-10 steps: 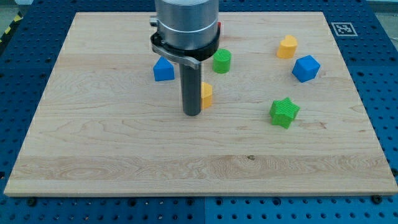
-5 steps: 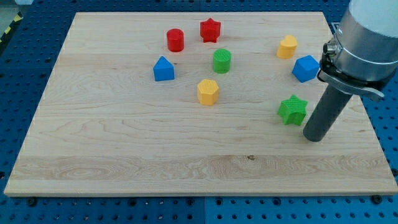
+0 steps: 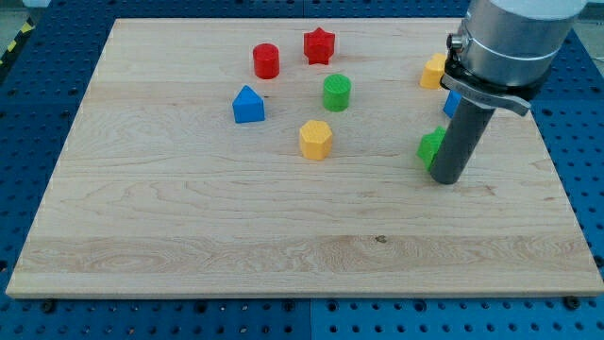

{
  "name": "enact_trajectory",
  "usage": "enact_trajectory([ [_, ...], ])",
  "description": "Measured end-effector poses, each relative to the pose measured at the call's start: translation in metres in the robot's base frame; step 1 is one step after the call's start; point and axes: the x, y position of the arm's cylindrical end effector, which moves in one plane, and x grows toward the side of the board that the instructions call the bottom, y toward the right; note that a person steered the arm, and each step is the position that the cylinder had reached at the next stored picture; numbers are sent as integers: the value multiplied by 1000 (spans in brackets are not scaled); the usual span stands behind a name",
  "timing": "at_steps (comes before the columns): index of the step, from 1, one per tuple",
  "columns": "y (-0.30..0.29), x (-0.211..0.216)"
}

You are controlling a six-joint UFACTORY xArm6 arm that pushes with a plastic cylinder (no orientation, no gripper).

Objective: Place the green star to the bottom right diagonal to the green circle

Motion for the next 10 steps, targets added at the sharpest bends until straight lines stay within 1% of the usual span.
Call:
enact_trajectory([
  [1, 0, -5],
  [2, 4, 14],
  [3, 7, 59],
  [4, 7, 71],
  [5, 7, 71],
  [6, 0, 59],
  [7, -24, 29],
  [8, -44, 13],
  [9, -42, 38],
  [10, -13, 55],
])
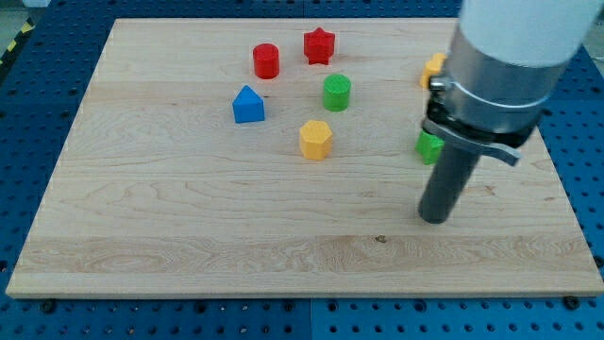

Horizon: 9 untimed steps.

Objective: Place the green star to the bottom right diagonal to the green circle

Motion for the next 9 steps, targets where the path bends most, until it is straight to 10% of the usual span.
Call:
enact_trajectory([
  [9, 24, -93],
])
